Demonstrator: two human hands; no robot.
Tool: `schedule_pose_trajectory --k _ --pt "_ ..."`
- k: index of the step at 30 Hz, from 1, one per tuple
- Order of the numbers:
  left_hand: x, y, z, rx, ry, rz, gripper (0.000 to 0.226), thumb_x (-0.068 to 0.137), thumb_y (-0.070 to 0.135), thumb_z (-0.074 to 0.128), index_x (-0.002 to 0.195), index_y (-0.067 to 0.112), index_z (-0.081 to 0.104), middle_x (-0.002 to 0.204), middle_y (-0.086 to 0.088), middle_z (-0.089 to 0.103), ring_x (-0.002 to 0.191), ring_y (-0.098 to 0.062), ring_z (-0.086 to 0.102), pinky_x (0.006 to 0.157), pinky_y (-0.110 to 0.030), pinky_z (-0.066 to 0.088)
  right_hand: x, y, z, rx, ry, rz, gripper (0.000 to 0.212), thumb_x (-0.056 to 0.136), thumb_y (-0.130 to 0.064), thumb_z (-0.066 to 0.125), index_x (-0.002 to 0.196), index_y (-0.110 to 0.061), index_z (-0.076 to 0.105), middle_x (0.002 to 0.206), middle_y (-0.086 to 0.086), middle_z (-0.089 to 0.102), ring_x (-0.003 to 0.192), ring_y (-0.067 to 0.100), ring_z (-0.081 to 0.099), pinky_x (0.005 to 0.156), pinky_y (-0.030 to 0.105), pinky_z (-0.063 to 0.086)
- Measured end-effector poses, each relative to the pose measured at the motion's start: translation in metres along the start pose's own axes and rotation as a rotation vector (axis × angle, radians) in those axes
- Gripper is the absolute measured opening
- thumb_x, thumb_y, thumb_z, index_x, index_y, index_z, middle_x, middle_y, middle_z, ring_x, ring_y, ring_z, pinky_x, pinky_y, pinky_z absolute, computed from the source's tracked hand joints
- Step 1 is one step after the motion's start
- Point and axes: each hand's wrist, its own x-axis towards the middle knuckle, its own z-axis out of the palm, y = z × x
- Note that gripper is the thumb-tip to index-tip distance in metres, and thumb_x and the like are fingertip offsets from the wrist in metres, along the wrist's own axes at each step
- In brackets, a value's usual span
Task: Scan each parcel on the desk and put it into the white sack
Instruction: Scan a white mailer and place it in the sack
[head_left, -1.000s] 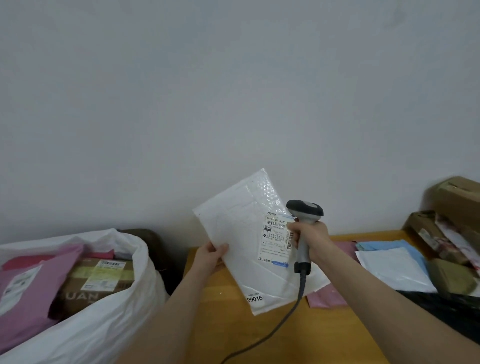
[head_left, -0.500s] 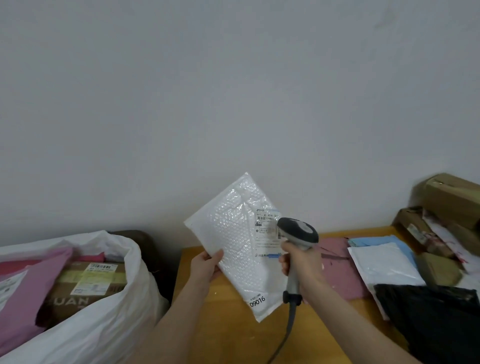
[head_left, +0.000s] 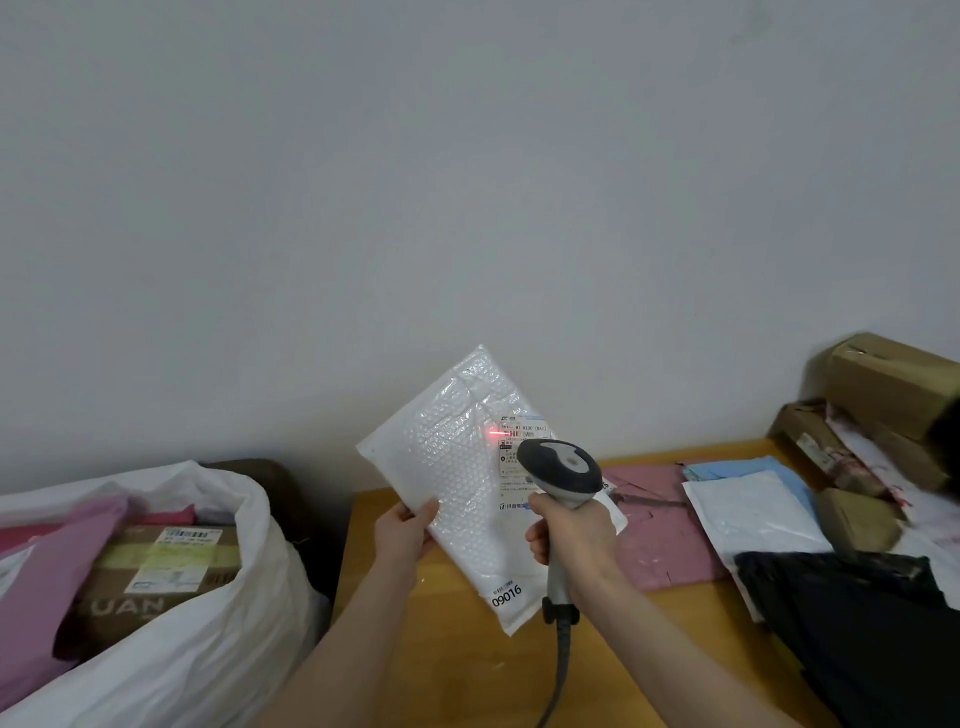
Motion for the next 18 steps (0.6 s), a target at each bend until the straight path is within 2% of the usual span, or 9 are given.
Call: schedule_pose_trajectory --k 10,14,18 --pt "0.002 0.006 -0.003 0.007 -0.001 0.015 0.023 0.086 0.006 0.067 0.108 0.005 0.059 0.106 -0.012 0.067 0.095 -0.028 0.066 0.066 -0.028 0.054 0.001 -0.002 0.003 -0.009 -0.004 -0.003 0.015 0.085 -0.007 0.063 0.071 -0.001 0.063 0.049 0.007 0.058 0.042 0.017 0.049 0.052 0.030 0.047" --pt "0.003 0.009 -0.004 -0.002 -0.007 0.026 0.025 0.086 0.006 0.067 0.110 0.004 0.059 0.104 -0.011 0.067 0.090 -0.025 0.066 0.066 -0.028 0.054 0.001 -0.005 0.006 -0.006 -0.002 -0.011 0.015 0.085 -0.007 0.063 0.071 0.000 0.063 0.050 0.007 0.057 0.042 0.017 0.049 0.052 0.030 0.046" --pt "0.001 0.015 -0.011 -0.014 -0.002 0.032 0.022 0.086 0.005 0.067 0.106 0.003 0.059 0.098 -0.010 0.067 0.088 -0.026 0.065 0.071 -0.033 0.054 0.003 -0.007 0.012 0.004 0.002 -0.016 0.017 0.085 -0.009 0.064 0.070 -0.001 0.062 0.049 0.005 0.056 0.042 0.017 0.049 0.054 0.031 0.045"
